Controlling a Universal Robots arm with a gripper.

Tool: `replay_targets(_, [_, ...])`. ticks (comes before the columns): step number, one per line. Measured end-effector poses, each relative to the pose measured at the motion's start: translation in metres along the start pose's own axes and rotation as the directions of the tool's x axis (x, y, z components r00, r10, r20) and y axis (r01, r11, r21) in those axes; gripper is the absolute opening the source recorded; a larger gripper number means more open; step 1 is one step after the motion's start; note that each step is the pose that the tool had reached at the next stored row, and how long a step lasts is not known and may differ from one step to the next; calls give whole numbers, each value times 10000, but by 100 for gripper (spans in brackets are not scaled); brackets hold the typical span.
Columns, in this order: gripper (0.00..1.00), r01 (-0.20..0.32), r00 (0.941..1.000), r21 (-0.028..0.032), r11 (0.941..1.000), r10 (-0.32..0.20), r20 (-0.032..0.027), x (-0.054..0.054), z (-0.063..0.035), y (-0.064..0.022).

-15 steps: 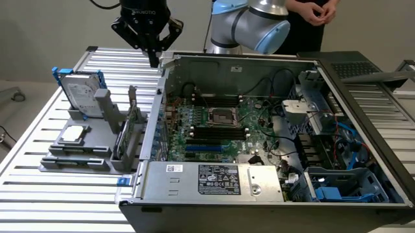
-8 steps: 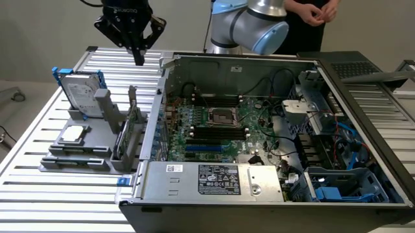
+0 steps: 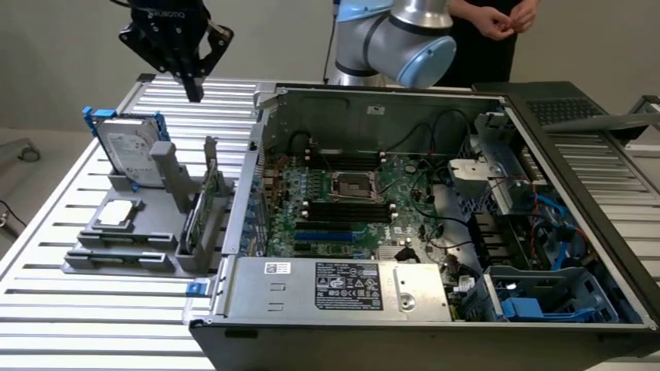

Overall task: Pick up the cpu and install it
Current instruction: 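Reach for the cpu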

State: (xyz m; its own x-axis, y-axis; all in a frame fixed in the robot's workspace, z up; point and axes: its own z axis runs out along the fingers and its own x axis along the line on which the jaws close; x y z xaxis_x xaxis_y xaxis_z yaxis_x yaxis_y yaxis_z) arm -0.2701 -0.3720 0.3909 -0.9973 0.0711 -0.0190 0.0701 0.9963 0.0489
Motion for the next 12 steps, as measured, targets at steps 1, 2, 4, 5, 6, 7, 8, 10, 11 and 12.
replay_targets(1, [11,-1,10000,-2,10000,1,0,45,1,-1])
replay_targets(2, [11,-2,10000,-2,10000,2,-1,92,1,-1])
replay_targets(4, [11,-1,10000,-2,10000,1,-4,186,2,-3])
replay_targets(5, [11,-1,10000,-3,10000,1,-4,231,2,-5])
replay_targets(6, [11,-2,10000,-3,10000,2,-5,276,3,-6])
replay_targets(7, [11,-2,10000,-3,10000,2,-7,318,3,-7])
replay_targets(8, [11,-2,10000,-2,10000,2,-11,365,3,-8])
replay_targets(10, [11,-2,10000,-1,10000,2,-35,456,5,-11])
replay_targets(11, [11,-4,10000,1,10000,4,-55,501,7,-12])
replay_targets(12, [11,-5,10000,2,10000,5,-82,547,8,-13])
